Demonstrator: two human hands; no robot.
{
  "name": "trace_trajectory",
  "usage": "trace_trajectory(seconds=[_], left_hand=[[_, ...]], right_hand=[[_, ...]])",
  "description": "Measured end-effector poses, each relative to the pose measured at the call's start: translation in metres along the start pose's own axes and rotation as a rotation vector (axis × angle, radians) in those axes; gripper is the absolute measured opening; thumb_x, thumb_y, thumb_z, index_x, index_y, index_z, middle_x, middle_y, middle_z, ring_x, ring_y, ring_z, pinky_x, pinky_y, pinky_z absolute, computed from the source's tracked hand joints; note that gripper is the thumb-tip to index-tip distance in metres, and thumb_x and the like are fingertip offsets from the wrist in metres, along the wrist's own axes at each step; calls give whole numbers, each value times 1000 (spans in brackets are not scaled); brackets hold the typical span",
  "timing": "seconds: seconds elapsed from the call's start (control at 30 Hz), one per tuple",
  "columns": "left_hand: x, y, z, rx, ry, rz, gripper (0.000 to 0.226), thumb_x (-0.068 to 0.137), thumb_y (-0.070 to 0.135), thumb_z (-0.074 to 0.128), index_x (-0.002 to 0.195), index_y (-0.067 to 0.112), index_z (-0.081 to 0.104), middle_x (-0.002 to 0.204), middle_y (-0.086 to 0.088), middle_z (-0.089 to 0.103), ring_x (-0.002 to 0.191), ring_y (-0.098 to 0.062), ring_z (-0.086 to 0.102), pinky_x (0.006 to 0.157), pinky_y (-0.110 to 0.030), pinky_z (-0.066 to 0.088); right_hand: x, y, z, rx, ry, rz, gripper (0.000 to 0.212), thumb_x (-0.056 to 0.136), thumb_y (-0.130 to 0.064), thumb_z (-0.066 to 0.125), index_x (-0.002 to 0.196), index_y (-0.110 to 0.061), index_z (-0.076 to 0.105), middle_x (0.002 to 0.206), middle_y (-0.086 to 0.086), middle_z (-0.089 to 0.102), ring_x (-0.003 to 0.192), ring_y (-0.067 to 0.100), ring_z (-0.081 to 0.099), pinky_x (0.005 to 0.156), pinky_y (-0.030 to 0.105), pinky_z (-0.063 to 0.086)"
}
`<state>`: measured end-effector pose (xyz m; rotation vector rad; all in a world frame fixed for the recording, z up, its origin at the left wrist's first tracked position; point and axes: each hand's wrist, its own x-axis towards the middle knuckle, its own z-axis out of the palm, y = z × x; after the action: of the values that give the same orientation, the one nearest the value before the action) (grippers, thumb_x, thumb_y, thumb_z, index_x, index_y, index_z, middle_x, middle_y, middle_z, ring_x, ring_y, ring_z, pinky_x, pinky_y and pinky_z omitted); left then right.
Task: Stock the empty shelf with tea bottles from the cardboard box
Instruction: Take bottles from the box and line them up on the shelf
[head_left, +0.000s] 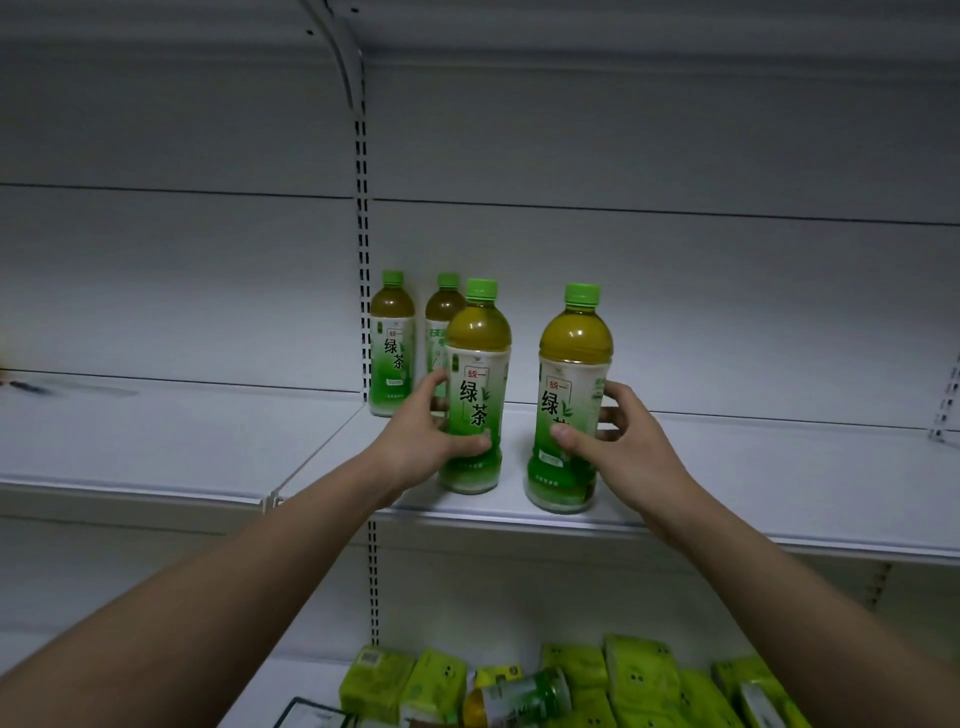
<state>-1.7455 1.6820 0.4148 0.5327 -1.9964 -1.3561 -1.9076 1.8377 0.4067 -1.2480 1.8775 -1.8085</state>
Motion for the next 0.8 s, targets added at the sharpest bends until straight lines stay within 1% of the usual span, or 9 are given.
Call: trace_trajectory(seconds=[0.07, 0.13, 0.2, 0.3, 0.47, 0.57, 0.63, 0.7, 0.8], left_hand=[[2, -3, 1, 16, 14, 0, 92, 70, 7, 81, 143, 29, 30, 115, 8, 56, 92, -1, 58, 69, -15, 49], [7, -4, 3, 34, 40, 0, 90, 71, 7, 81, 143, 27, 31, 118, 6, 55, 92, -4, 59, 68, -14, 48], [13, -5, 6, 42, 68, -2, 87, 72, 7, 79, 143, 24, 31, 123, 2, 53, 94, -8, 58, 71, -17, 48], [25, -11, 12, 62, 106, -11, 79, 75, 10, 78, 140, 19, 34, 128, 1, 53, 99, -10, 56, 82, -24, 48], [55, -23, 22, 146, 158, -17, 72, 77, 16, 77, 136, 15, 36, 132, -1, 54, 114, -16, 55, 99, -33, 46], [75, -29, 29, 238, 197, -26, 75, 78, 22, 77, 140, 15, 36, 135, -5, 51, 123, -22, 51, 107, -42, 42], [90, -32, 35, 310, 229, -19, 76, 78, 24, 77, 142, 15, 37, 136, -7, 50, 126, -25, 48, 108, -45, 40], [102, -34, 40, 378, 253, -3, 70, 78, 25, 76, 139, 15, 41, 134, -6, 54, 124, -25, 50, 107, -43, 41], [118, -36, 47, 473, 307, 0, 55, 79, 28, 75, 128, 16, 51, 127, -3, 60, 117, -24, 56, 100, -41, 47]], right_hand=[[5, 0, 2, -29, 20, 0, 64, 79, -32, 76, 132, -35, 41, 109, -15, 55, 90, -2, 57, 61, 13, 47], [11, 2, 3, -27, 35, 8, 64, 81, -31, 75, 135, -32, 41, 116, -10, 54, 93, 3, 58, 68, 18, 48], [18, 4, 2, -29, 52, 21, 62, 83, -31, 74, 136, -33, 42, 120, -6, 54, 96, 10, 59, 75, 26, 49], [31, 10, 1, -62, 73, 20, 61, 85, -33, 70, 140, -35, 43, 114, -6, 56, 94, 11, 59, 79, 31, 50], [62, 21, 1, -169, 125, 27, 56, 86, -33, 70, 135, -23, 44, 107, -7, 54, 97, 16, 57, 82, 33, 50], [82, 31, 5, -186, 147, 38, 50, 86, -32, 70, 128, -20, 46, 105, -7, 56, 93, 15, 58, 74, 27, 48], [95, 35, 9, -227, 155, 25, 48, 88, -32, 68, 128, -19, 46, 101, -10, 54, 91, 13, 56, 70, 23, 45], [108, 39, 12, -271, 151, 9, 48, 89, -32, 66, 129, -17, 46, 102, -10, 54, 92, 13, 54, 76, 26, 44], [125, 45, 16, -306, 134, 0, 47, 90, -32, 64, 131, -17, 47, 117, -2, 61, 95, 13, 52, 80, 29, 44]])
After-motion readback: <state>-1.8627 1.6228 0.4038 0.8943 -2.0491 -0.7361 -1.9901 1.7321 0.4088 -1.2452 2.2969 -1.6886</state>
